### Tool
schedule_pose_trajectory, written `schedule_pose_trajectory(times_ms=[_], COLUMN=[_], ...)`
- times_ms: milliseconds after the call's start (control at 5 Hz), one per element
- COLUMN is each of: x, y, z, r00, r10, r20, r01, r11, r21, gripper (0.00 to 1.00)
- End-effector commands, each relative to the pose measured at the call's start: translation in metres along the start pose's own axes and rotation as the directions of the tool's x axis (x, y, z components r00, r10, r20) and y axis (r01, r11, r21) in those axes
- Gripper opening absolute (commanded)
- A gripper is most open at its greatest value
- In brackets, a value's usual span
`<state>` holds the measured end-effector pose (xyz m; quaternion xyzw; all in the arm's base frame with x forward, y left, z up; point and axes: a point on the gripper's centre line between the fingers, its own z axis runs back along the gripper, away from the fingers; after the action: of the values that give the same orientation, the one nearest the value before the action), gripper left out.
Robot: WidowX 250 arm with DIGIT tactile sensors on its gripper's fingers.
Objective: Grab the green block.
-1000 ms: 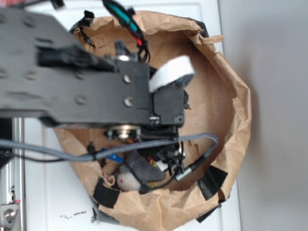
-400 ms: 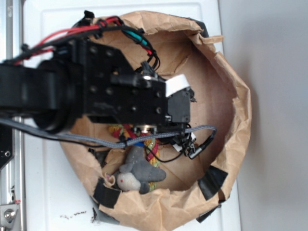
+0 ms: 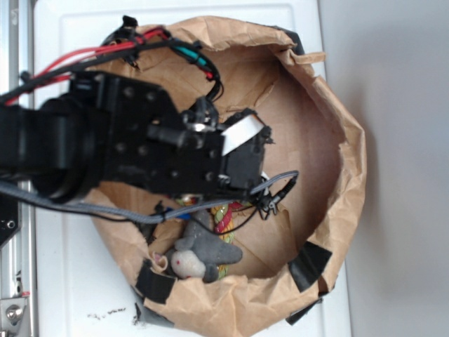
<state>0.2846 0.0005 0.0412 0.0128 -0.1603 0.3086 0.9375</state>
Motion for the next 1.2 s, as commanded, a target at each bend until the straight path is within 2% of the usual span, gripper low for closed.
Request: schedule_pose_trajectory(times_ms=[0,200,400,600,800,1000], x=[0.014,0.020,0.032,0.036,0.030,0.020], y=[-0.002,-0.002,0.007,0.017,0.023,0.018], z=[0.033,0.048,0.069,0.071,0.052,0.033], r00=[0.999,0.998,0.973,0.929,0.887,0.897], r10=[0.027,0.059,0.167,0.284,0.382,0.363], r20=[0.041,-0.026,-0.159,-0.237,-0.259,-0.251], r01=[-0.025,-0.060,-0.171,-0.281,-0.370,-0.350], r11=[0.999,0.997,0.985,0.958,0.924,0.932], r21=[-0.043,-0.041,-0.008,0.048,0.095,0.095], gripper=[0.00,0.00,1.00,1.00,1.00,1.00])
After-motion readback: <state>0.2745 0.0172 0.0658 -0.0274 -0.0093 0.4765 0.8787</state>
